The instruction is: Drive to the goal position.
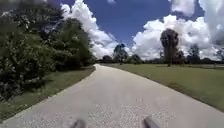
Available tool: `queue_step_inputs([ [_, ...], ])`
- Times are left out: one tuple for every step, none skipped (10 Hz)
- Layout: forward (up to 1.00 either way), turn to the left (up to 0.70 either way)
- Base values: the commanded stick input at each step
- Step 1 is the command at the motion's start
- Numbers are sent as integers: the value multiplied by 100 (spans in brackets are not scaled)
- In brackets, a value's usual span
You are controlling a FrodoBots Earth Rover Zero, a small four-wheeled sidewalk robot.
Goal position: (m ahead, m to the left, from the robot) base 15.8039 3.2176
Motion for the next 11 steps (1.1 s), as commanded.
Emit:
queue_step_inputs([
  [70,2],
  [70,2],
  [70,2],
  [70,2],
  [70,2],
  [70,2],
  [70,2],
  [70,2],
  [70,2],
  [70,2],
  [70,2],
])
